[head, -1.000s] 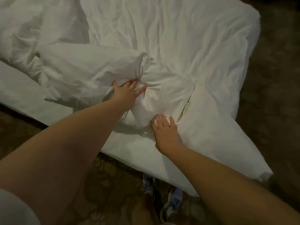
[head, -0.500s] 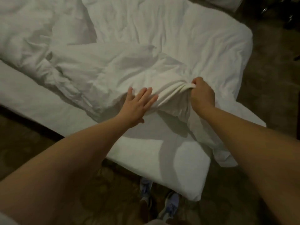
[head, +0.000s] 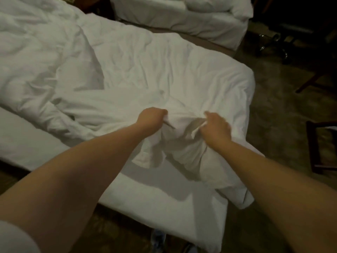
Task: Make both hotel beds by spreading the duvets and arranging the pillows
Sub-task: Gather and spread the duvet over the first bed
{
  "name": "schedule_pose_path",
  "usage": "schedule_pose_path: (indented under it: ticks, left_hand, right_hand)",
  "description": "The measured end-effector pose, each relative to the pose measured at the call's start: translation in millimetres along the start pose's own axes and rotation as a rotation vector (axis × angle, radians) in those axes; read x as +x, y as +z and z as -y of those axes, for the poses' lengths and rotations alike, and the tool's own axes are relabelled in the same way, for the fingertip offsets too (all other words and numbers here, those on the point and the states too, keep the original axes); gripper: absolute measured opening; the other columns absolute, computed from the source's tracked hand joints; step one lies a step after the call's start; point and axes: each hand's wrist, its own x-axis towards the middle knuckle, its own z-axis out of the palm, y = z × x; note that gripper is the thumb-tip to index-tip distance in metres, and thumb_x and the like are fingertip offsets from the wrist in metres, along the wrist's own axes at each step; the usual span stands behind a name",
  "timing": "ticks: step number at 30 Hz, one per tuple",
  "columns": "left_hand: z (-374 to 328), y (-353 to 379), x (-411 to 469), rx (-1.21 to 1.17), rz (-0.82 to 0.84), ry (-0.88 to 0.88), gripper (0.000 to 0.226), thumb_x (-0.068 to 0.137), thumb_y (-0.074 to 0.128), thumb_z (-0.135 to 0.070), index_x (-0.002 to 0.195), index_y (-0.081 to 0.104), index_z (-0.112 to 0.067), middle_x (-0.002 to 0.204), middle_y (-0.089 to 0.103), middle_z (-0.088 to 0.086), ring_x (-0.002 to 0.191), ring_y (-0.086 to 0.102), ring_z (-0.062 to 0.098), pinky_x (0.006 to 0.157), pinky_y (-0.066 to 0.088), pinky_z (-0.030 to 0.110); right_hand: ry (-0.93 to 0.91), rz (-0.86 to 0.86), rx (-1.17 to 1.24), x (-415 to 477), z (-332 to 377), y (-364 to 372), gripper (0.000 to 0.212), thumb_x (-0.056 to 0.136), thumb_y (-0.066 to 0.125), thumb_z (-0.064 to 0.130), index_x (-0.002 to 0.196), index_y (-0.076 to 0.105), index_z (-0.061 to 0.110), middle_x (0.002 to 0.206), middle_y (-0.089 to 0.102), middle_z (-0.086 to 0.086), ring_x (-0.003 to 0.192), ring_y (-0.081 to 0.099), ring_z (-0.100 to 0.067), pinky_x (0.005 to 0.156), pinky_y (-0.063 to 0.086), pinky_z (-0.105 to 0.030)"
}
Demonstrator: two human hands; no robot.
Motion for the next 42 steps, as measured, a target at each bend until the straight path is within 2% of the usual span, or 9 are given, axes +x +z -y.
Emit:
schedule_pose_path:
  ticks: [4,9,15,19,21,28,34,39,42]
  left_hand:
    - [-25.0,-27.3,17.4,-0.276,-0.006,-0.007,0.032,0.083,0.047,0.001,0.108,0.066,-0.007,0.111,0.065,0.013,0.108,0.057,0.029,0.078,0.036,0.023]
    - [-34.9,-28.8,12.4,-0.373,-0.058,-0.023,0.029,0.085,0.044,0.003,0.105,0.066,-0.002,0.105,0.066,0.017,0.101,0.058,0.03,0.07,0.033,0.023]
    - [-46.0,-0.6,-29.6,-0.13,-0.466,0.048,0.055,0.081,0.049,-0.034,0.132,0.053,-0.016,0.127,0.057,0.012,0.115,0.054,0.032,0.093,0.042,0.047]
    - [-36.8,31.5,-66.4,0.224,-0.179,0.299,0.108,0.065,0.074,-0.055,0.15,0.013,-0.032,0.158,0.015,0.011,0.144,0.018,0.031,0.107,0.016,0.064]
    - [-33.7,31.5,-63.8,0.312,-0.263,0.272,0.121,0.046,0.089,-0.043,0.145,0.021,-0.034,0.152,0.029,0.015,0.137,0.034,0.035,0.099,0.028,0.066]
    - [-102.6,-38.2,-5.0,0.208,-0.823,0.26,0.058,0.073,0.055,-0.036,0.129,0.045,-0.028,0.126,0.041,0.012,0.11,0.039,0.03,0.095,0.037,0.055]
    - [-201.5,-66.2,29.7,-0.042,-0.395,0.055,0.029,0.094,0.038,-0.015,0.117,0.056,-0.014,0.108,0.064,0.013,0.097,0.061,0.034,0.08,0.046,0.039]
    - [-287.3,-68.7,75.5,-0.1,-0.436,-0.018,0.021,0.099,0.04,-0.016,0.111,0.056,-0.008,0.105,0.064,0.014,0.098,0.059,0.032,0.071,0.036,0.032]
    - [-332.5,-63.8,102.6,-0.259,-0.382,-0.03,0.03,0.101,0.038,-0.024,0.098,0.059,-0.002,0.102,0.063,0.02,0.097,0.057,0.034,0.075,0.038,0.035]
  right_hand:
    - [-0.106,0.31,0.1,-54.7,60.2,42.2,0.123,0.075,0.066,0.062,0.149,-0.018,0.013,0.16,-0.01,-0.004,0.147,-0.002,-0.022,0.119,0.004,-0.047]
    - [0.155,0.045,0.552,-33.0,70.3,17.3,0.036,0.101,0.037,0.028,0.13,0.048,0.01,0.128,0.055,-0.014,0.119,0.051,-0.033,0.101,0.04,-0.041]
    - [0.22,-0.133,0.405,-10.6,33.7,-37.0,0.036,0.102,0.03,0.013,0.122,0.054,-0.003,0.131,0.053,-0.025,0.12,0.049,-0.038,0.097,0.037,-0.037]
    - [0.257,-0.307,0.61,8.3,12.9,-106.7,0.042,0.104,0.028,0.019,0.131,0.05,-0.005,0.139,0.048,-0.022,0.127,0.044,-0.035,0.102,0.031,-0.033]
    - [0.281,-0.329,0.686,18.1,6.5,-130.8,0.043,0.104,0.029,0.021,0.134,0.049,-0.002,0.14,0.047,-0.019,0.129,0.043,-0.032,0.104,0.03,-0.032]
    - [0.287,-0.249,0.862,7.1,-25.0,-154.2,0.047,0.101,0.04,0.031,0.135,0.047,-0.001,0.137,0.05,-0.017,0.125,0.047,-0.034,0.107,0.037,-0.039]
    - [0.127,0.013,0.897,-1.6,-88.6,-124.3,0.047,0.1,0.044,0.028,0.145,0.036,0.017,0.147,0.04,-0.008,0.131,0.042,-0.031,0.109,0.036,-0.042]
    - [-0.167,0.141,0.737,-17.6,-129.0,-65.9,0.086,0.075,0.065,0.056,0.145,0.028,0.022,0.142,0.044,0.0,0.127,0.045,-0.024,0.107,0.038,-0.042]
    - [-0.227,0.202,0.671,-10.0,-161.1,-45.1,0.078,0.085,0.054,0.038,0.151,0.013,0.026,0.148,0.036,-0.006,0.133,0.038,-0.03,0.109,0.034,-0.051]
